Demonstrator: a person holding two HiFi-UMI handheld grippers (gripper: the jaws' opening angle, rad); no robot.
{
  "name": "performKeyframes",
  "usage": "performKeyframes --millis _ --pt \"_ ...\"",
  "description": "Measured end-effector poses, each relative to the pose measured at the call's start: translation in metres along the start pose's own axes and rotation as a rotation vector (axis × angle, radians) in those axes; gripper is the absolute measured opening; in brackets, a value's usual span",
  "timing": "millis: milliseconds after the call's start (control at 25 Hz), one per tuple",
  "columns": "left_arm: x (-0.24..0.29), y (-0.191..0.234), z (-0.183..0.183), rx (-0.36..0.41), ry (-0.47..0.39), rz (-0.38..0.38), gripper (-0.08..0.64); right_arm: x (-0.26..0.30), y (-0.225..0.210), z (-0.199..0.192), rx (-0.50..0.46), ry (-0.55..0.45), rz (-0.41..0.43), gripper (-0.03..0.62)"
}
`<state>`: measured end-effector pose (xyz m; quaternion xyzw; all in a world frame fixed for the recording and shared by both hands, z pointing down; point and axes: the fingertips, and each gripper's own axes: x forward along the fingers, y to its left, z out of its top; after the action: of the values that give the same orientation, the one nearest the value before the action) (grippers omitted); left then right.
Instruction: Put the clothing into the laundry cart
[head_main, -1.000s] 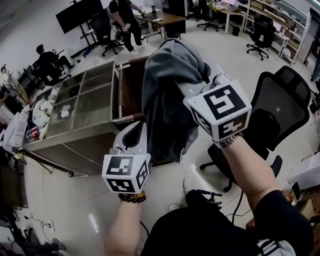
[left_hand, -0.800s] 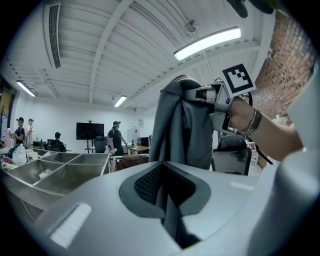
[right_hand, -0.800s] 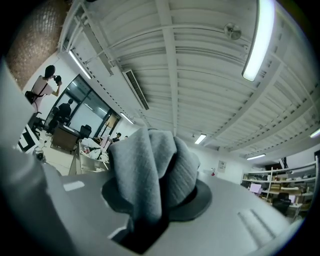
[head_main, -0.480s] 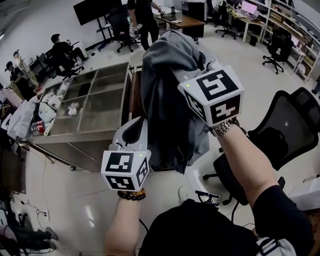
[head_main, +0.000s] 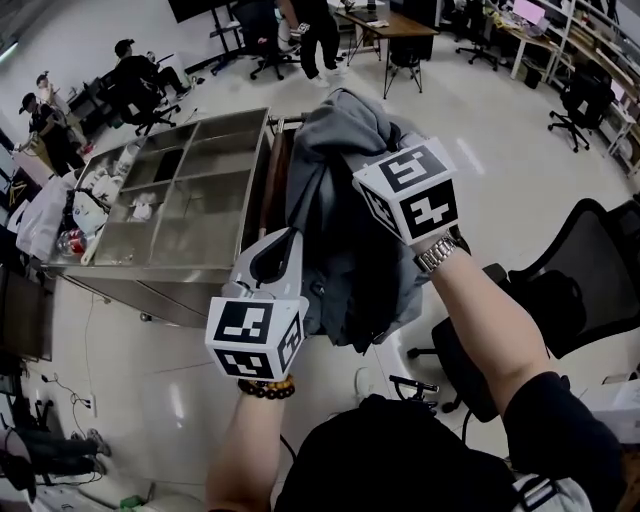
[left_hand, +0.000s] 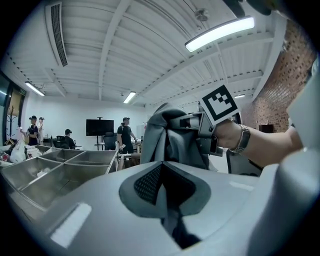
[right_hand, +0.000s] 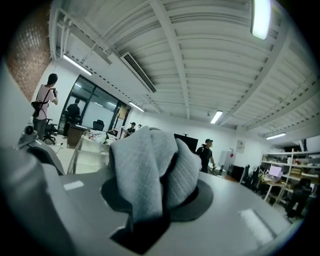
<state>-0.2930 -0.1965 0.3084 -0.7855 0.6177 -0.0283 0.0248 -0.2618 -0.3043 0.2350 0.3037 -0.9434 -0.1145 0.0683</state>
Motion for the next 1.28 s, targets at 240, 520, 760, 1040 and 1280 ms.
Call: performKeyframes --millis 240,520,760,1040,1280 --pt "0.029 0.013 -0.023 -0.008 0.021 0.007 0.003 0.042 -0.010 -0.065 0.030 0.109 0.035 0.162" --pt "0.047 0.012 -0.034 -0.011 0.039 0.016 0.003 0.059 -0.012 -0.117 0.067 0.206 0.105 0.283" --pt "0.051 0.007 -0.033 -0.011 0.045 0.016 0.003 0.054 -0.011 -0.122 0.080 0.223 0.152 0.346" --pt "0.044 -0.010 -0.028 -0.004 0.039 -0.004 0.003 0.029 -0.016 -0.122 0.079 0.217 0.121 0.371" --pt "0.028 -0.029 -0.021 0.006 0.029 -0.032 0.003 -0.003 -0.011 -0.102 0.078 0.172 0.080 0.370"
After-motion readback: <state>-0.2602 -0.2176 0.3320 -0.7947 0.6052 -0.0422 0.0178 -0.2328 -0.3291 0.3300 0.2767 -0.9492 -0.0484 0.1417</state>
